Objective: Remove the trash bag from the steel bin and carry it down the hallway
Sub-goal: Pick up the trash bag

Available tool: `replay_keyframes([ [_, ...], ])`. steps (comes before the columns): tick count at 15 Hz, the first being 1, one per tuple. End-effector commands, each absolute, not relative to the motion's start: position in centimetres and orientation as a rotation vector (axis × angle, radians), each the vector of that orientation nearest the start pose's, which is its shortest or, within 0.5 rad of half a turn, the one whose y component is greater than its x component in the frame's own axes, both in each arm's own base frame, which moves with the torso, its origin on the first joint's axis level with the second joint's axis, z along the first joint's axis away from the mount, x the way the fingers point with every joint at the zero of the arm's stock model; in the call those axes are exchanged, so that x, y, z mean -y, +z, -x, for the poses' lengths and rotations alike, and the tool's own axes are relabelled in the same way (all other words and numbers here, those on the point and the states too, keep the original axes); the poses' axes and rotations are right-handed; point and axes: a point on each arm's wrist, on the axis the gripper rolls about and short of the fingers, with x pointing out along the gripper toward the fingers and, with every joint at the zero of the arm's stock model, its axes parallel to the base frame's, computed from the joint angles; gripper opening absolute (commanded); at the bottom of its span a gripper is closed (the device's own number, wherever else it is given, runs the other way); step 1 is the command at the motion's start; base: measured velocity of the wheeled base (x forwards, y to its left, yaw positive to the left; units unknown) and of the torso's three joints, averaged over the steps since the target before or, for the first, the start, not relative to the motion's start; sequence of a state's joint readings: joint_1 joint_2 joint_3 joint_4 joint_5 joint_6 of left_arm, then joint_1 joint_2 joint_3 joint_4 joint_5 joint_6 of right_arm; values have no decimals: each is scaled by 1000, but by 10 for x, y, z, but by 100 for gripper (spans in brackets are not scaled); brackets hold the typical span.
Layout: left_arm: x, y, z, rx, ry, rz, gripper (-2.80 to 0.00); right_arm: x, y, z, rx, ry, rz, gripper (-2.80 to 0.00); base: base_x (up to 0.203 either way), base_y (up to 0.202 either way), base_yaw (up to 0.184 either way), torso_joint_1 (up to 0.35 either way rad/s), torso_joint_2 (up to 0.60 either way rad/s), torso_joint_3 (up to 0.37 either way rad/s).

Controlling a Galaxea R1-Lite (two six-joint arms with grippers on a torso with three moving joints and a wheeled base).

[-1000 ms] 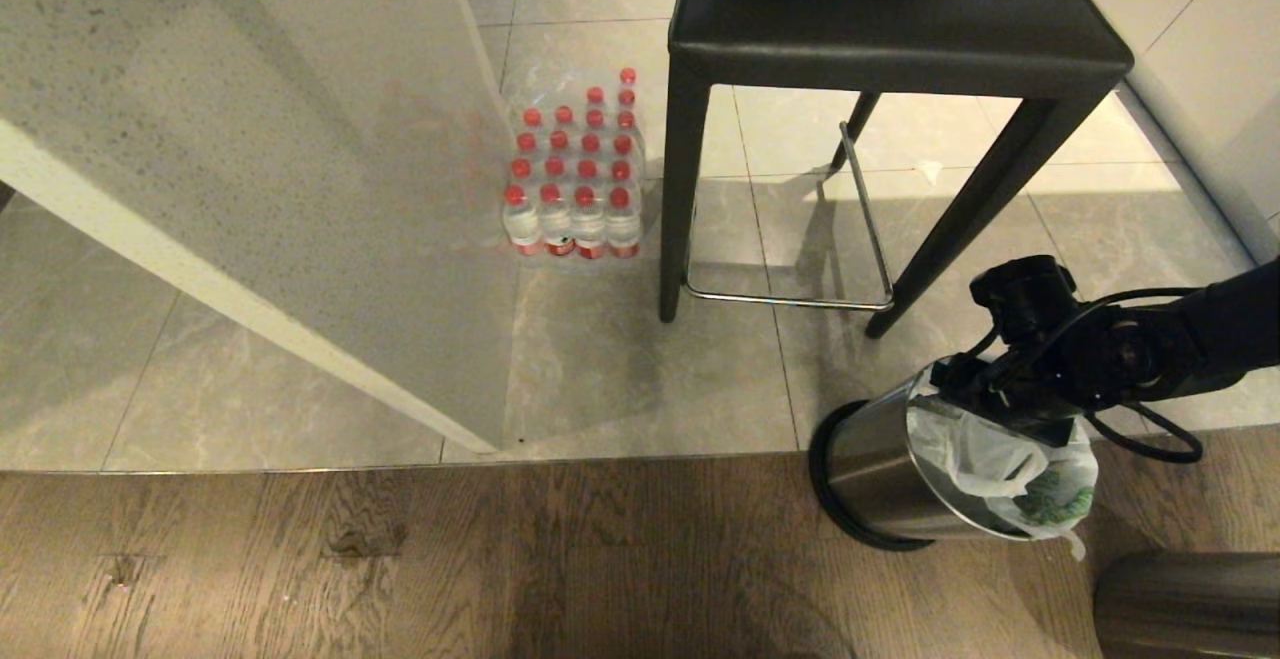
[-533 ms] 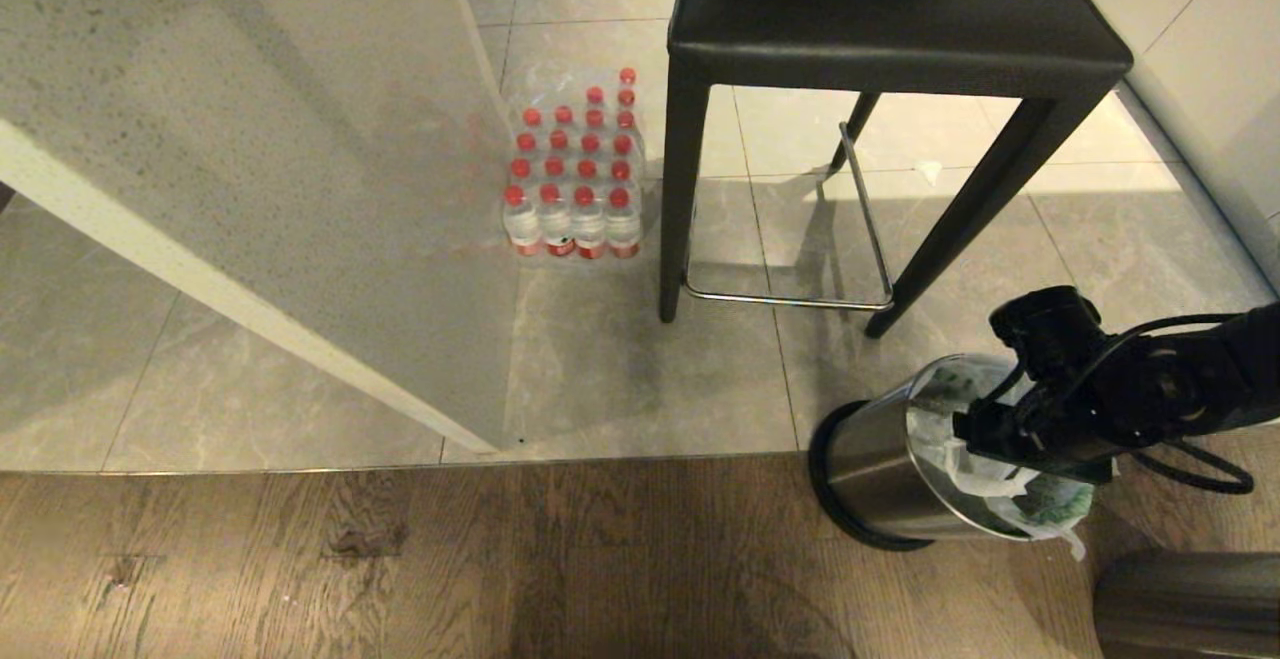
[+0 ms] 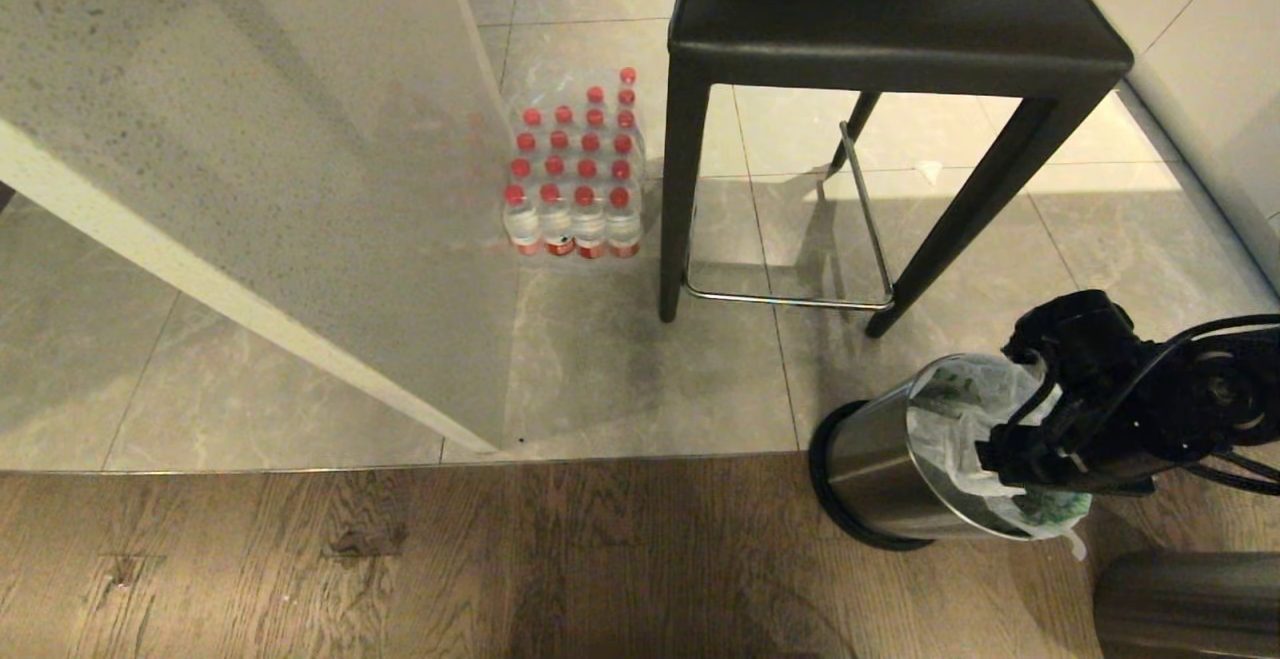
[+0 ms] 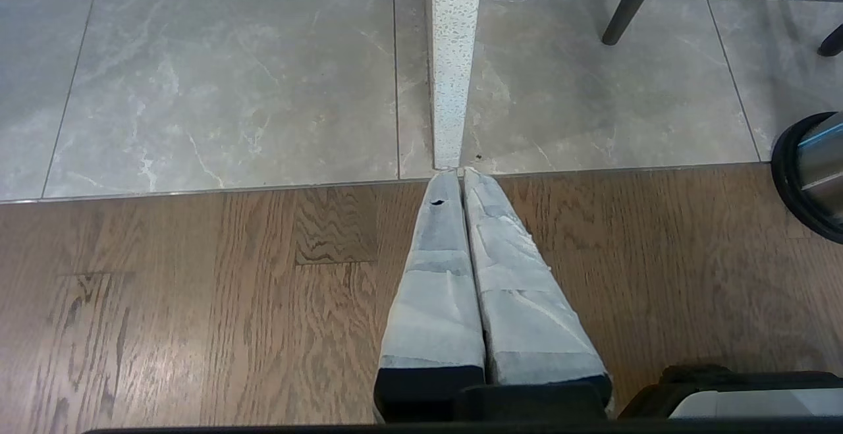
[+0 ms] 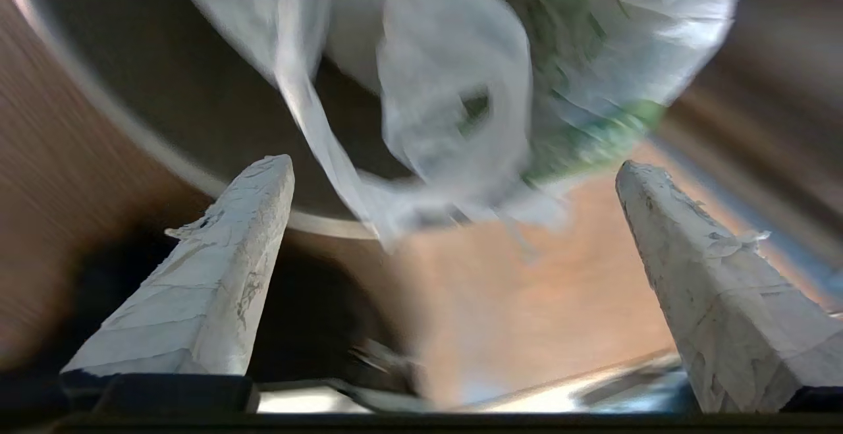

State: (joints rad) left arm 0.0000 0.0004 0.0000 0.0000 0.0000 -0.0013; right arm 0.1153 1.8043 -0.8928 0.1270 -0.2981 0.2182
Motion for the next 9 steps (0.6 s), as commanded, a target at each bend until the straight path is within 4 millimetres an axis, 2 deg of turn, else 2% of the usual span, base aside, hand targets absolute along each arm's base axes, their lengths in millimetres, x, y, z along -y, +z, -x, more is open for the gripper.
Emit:
replay_keyframes([
  [1, 0, 75, 23, 0, 0, 2, -280, -26, 123, -274, -1003, -224, 93, 0, 0, 0, 0, 0, 0, 0],
  [3, 0, 75, 23, 0, 0, 2, -280, -24, 117, -256, -1080, -153, 241, 0, 0, 0, 0, 0, 0, 0],
  [5, 0, 75, 23, 0, 0, 2, -280, -24, 112, -247, -1123, -111, 309, 0, 0, 0, 0, 0, 0, 0],
  [7, 0, 75, 23, 0, 0, 2, -280, -30, 106, -248, -1142, -76, 351, 0, 0, 0, 0, 0, 0, 0],
  [9, 0, 75, 23, 0, 0, 2, -280, -31, 96, -257, -1163, -78, 373, 0, 0, 0, 0, 0, 0, 0],
])
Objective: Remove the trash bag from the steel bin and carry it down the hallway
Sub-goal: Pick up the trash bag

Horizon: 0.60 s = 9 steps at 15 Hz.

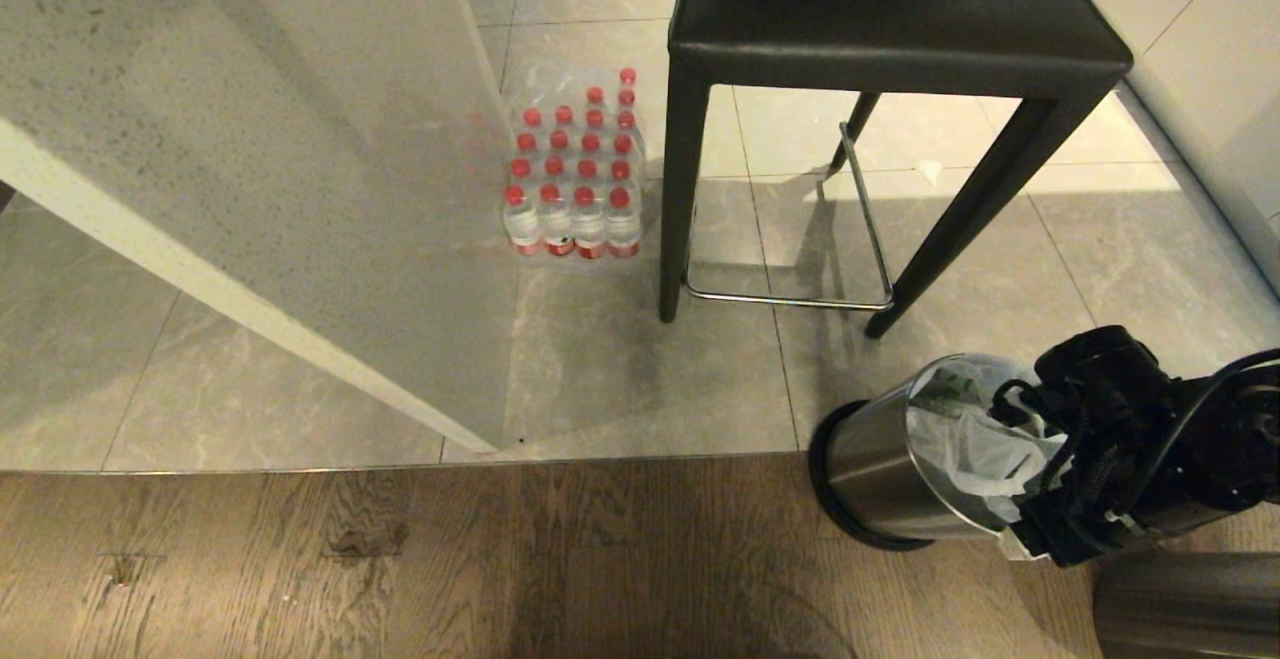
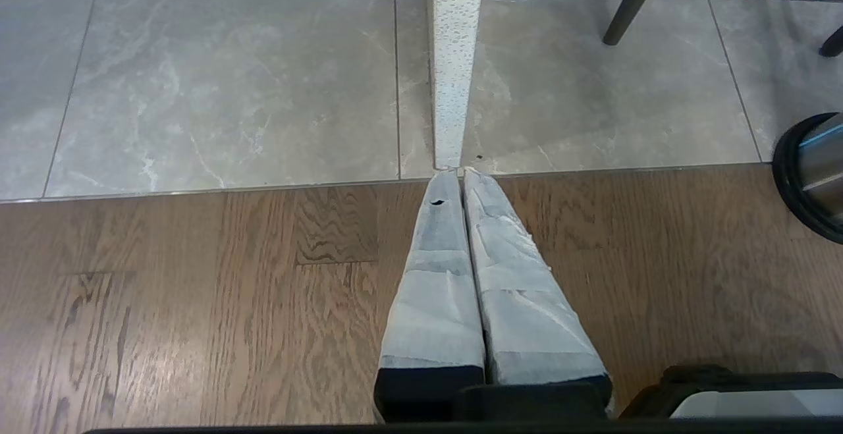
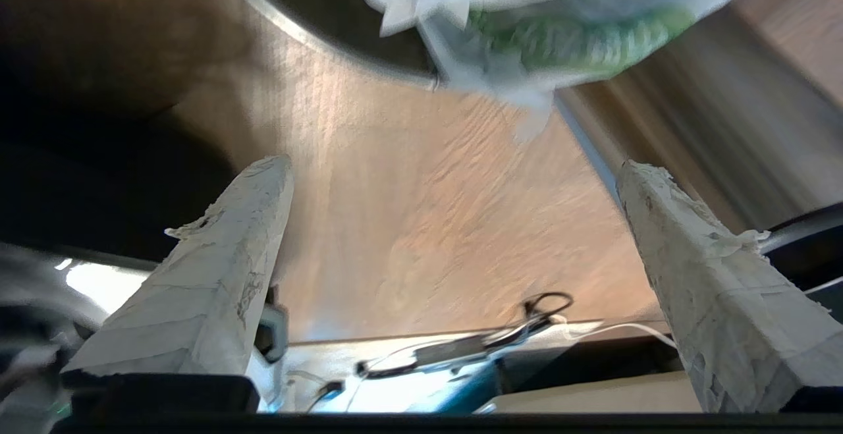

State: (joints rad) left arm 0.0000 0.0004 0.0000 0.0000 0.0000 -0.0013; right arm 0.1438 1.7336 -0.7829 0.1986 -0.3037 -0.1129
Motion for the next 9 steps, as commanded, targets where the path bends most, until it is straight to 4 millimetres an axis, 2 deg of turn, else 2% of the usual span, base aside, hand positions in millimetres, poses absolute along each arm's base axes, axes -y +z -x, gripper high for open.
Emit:
replay_keyframes([
  [1, 0, 75, 23, 0, 0, 2, -280, -31, 93, -261, -1168, -111, 411, 0, 0, 0, 0, 0, 0, 0],
  [3, 0, 75, 23, 0, 0, 2, -280, -31, 90, -268, -1167, -121, 502, 0, 0, 0, 0, 0, 0, 0],
  [7, 0, 75, 23, 0, 0, 2, -280, -34, 89, -290, -1038, -82, 622, 0, 0, 0, 0, 0, 0, 0],
  [9, 0, 75, 23, 0, 0, 2, -280, -34, 90, -295, -1011, -83, 627, 0, 0, 0, 0, 0, 0, 0],
])
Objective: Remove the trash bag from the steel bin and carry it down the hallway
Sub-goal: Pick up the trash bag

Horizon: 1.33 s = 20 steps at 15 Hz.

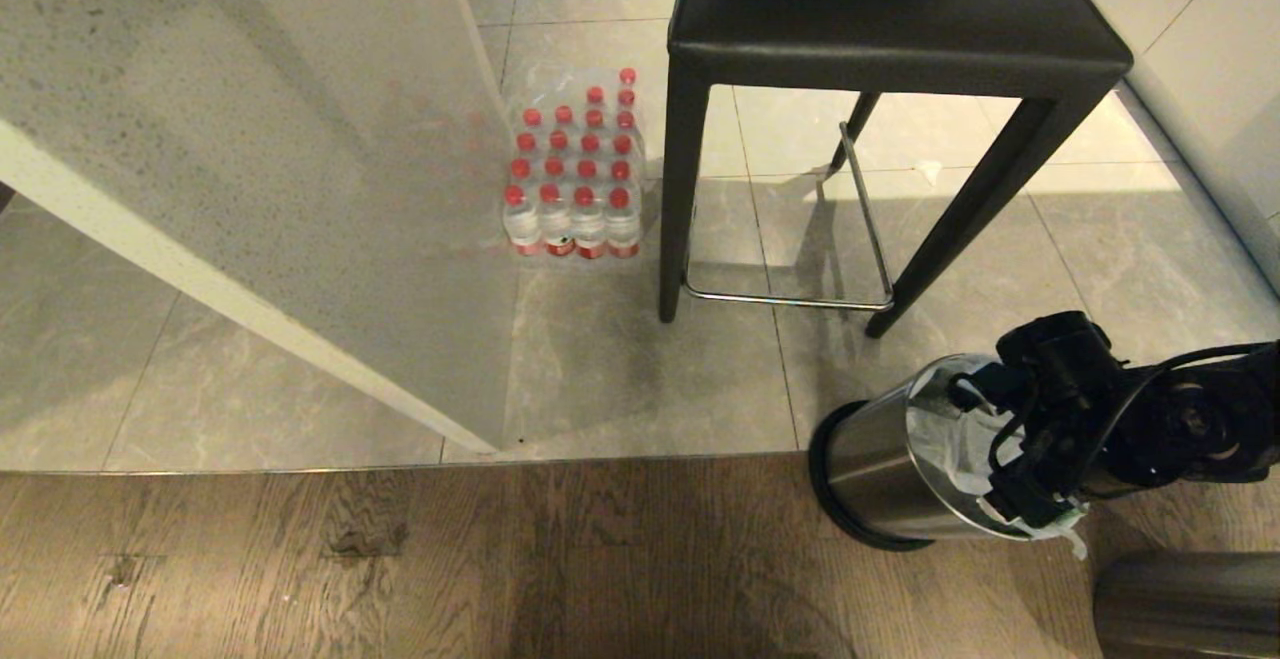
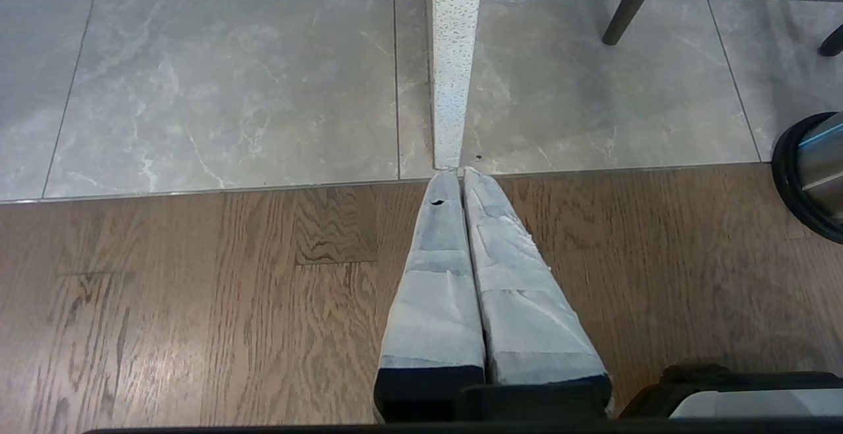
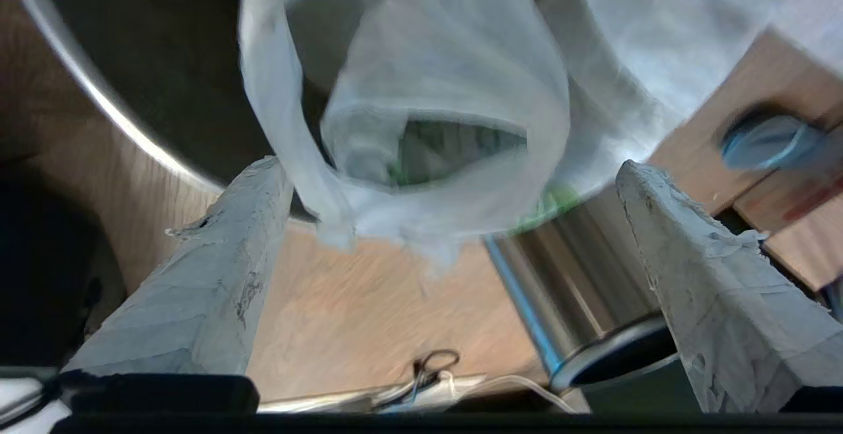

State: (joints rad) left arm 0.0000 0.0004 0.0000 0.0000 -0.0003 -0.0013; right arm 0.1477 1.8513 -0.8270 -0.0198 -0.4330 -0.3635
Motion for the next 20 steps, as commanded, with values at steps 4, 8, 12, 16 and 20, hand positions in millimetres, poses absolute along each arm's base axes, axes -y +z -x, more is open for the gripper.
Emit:
replay_keyframes([
  [4, 0, 75, 23, 0, 0, 2, -280, -35, 90, -305, -955, -65, 678, 0, 0, 0, 0, 0, 0, 0],
  [8, 0, 75, 23, 0, 0, 2, -280, -32, 85, -311, -934, -78, 678, 0, 0, 0, 0, 0, 0, 0],
  [12, 0, 75, 23, 0, 0, 2, -280, -23, 84, -313, -948, -142, 686, 0, 0, 0, 0, 0, 0, 0],
  [16, 0, 75, 23, 0, 0, 2, -280, -22, 78, -324, -923, -155, 666, 0, 0, 0, 0, 0, 0, 0],
  [20, 0, 75, 23, 0, 0, 2, -280, -23, 67, -334, -932, -135, 661, 0, 0, 0, 0, 0, 0, 0],
])
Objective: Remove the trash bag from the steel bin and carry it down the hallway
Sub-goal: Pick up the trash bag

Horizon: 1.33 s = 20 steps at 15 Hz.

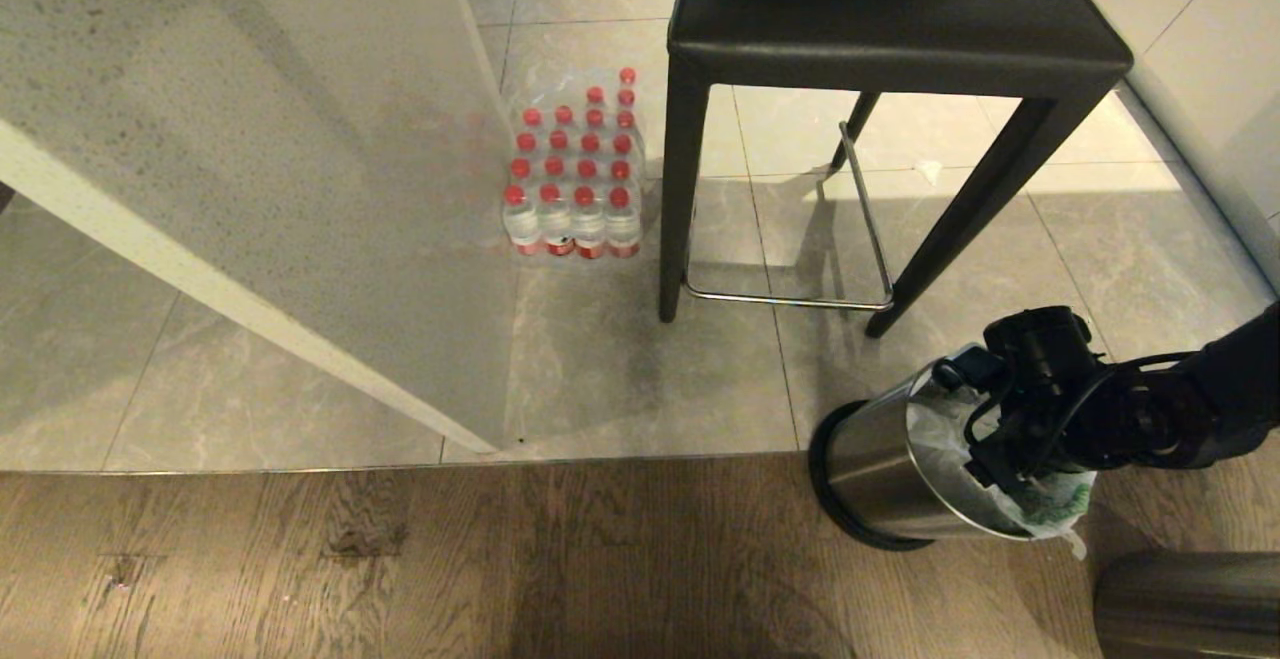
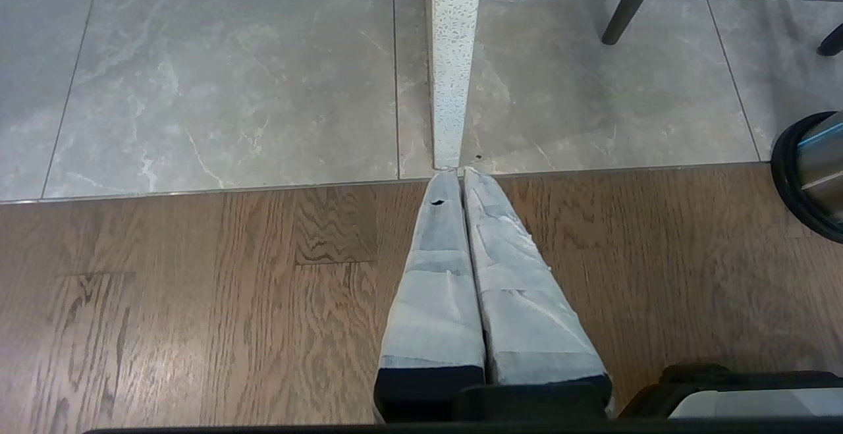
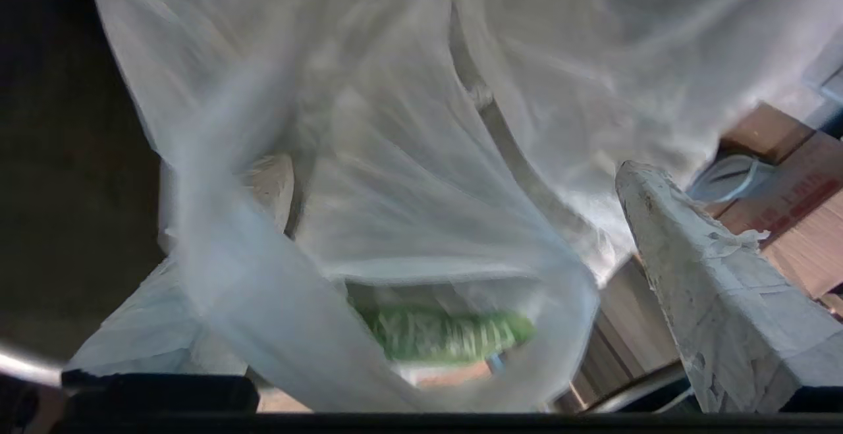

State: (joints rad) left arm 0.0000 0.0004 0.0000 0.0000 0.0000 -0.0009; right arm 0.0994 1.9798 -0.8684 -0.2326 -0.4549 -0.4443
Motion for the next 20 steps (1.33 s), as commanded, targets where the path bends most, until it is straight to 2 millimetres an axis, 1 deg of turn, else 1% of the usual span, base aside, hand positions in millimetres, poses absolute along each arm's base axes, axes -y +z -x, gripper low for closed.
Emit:
replay_keyframes([
  [1, 0, 75, 23, 0, 0, 2, -280, -23, 66, -338, -930, -137, 661, 0, 0, 0, 0, 0, 0, 0],
  [6, 0, 75, 23, 0, 0, 2, -280, -17, 59, -353, -934, -157, 651, 0, 0, 0, 0, 0, 0, 0],
  [9, 0, 75, 23, 0, 0, 2, -280, -16, 56, -362, -890, -175, 643, 0, 0, 0, 0, 0, 0, 0],
  [11, 0, 75, 23, 0, 0, 2, -280, -16, 52, -365, -894, -175, 642, 0, 0, 0, 0, 0, 0, 0],
  [12, 0, 75, 23, 0, 0, 2, -280, -15, 51, -366, -893, -174, 640, -280, 0, 0, 0, 0, 0, 0],
  [13, 0, 75, 23, 0, 0, 2, -280, -16, 48, -367, -899, -175, 642, -280, 0, 0, 0, 0, 0, 0],
  [20, 0, 75, 23, 0, 0, 2, -280, -15, 50, -367, -887, -188, 638, -280, 0, 0, 0, 0, 0, 0],
])
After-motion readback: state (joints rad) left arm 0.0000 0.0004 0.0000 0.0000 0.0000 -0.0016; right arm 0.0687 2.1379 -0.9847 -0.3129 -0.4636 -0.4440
